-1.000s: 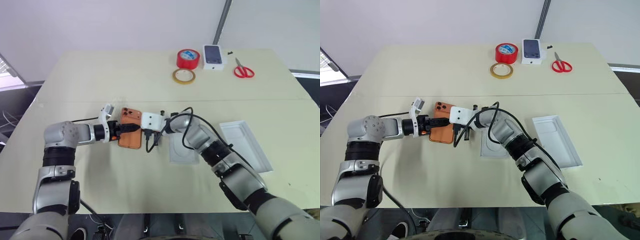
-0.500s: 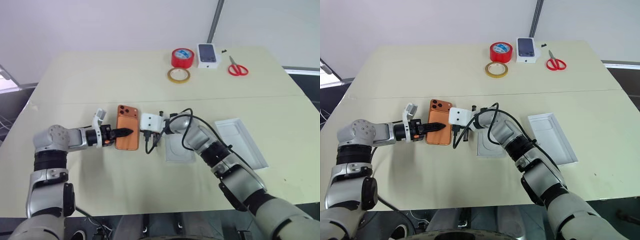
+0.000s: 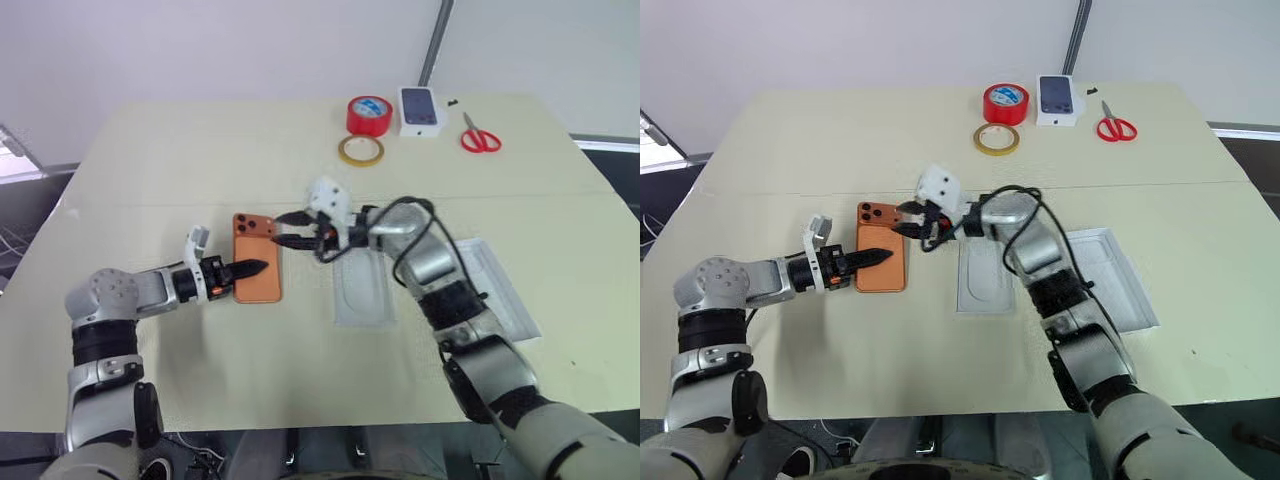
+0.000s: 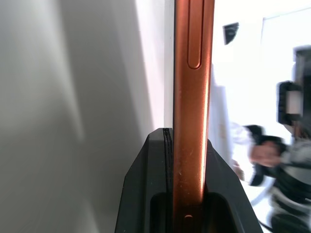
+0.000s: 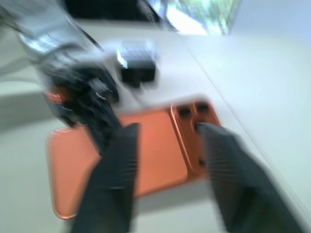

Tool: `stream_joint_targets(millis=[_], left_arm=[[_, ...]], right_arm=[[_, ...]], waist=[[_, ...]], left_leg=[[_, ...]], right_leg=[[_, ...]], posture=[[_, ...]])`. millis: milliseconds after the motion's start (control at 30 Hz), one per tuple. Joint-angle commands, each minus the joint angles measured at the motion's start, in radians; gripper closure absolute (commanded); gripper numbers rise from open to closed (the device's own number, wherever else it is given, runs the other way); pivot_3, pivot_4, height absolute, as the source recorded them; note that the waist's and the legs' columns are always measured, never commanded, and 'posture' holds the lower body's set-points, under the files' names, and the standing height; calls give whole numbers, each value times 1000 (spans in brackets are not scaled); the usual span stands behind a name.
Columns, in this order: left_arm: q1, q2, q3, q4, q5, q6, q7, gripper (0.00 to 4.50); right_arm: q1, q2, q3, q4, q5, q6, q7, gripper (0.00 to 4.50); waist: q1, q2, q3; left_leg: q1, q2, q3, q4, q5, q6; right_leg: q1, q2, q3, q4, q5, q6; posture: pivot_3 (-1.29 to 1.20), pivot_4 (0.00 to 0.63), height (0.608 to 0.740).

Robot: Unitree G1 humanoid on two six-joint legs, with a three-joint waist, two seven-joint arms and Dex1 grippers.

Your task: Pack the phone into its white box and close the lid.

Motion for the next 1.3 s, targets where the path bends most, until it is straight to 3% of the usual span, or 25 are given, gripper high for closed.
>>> stream_joint_targets(millis=[33,233,433,500,600,933,1000,1100,1300], left_arm=[[-16,-25,63,-43,-71,41,12,4500],[-16,-76,97,-97,-114,3,35,4500],[-13,-97,78,-111,-115,-34,51,4500],[-17,-100,72,-107,-112,-46,56,4500],[-33,-102,76,-90,-118,-46,67,4500],[-46,-107,59,-98,-122,-50,80,4500],[-49,-112,66,-95,-126,-46,87,4500],[-49,-119,68,-99,-128,-46,95,4500],[-55,-146,79,-114,-143,-39,126,4500]], right_arm=[[95,-100,-9,-200,89,54,100,648],[348,-362,-19,-383,48,-35,169,648],[457,-434,-27,-395,-5,-130,108,648],[469,-436,-27,-360,-40,-178,76,1174],[487,-443,-28,-348,-55,-210,57,2467],[516,-451,-6,-333,-75,-234,29,2467],[516,-449,-11,-330,-73,-231,22,3039],[513,-447,-7,-325,-81,-239,14,4324],[499,-414,12,-326,-91,-225,-22,4452]], waist=[[2,0,0],[18,-1,1],[17,-2,2],[21,-3,2],[23,-3,2],[23,-4,3],[22,-4,3],[21,-4,2],[22,-4,2]], left_leg=[[0,0,0,0,-1,1],[-4,1,0,0,-3,5],[-4,2,1,0,-2,4],[-4,2,1,0,-1,1],[-5,2,1,0,1,-1],[-5,2,0,0,1,-1],[-5,2,0,0,1,-1],[-5,2,0,0,1,-1],[-5,2,0,1,1,-2]], right_leg=[[0,0,0,-1,0,0],[-2,0,0,-6,0,0],[-2,1,0,-7,0,0],[-2,1,0,-7,0,0],[-1,1,0,-8,0,0],[-1,1,0,-8,0,0],[-1,1,0,-8,0,0],[-1,2,0,-8,0,0],[-1,2,0,-8,0,0]], posture=[[0,150,740],[0,150,740],[0,150,740],[0,150,740],[0,150,740],[0,150,740],[0,150,740],[0,150,740],[0,150,740]])
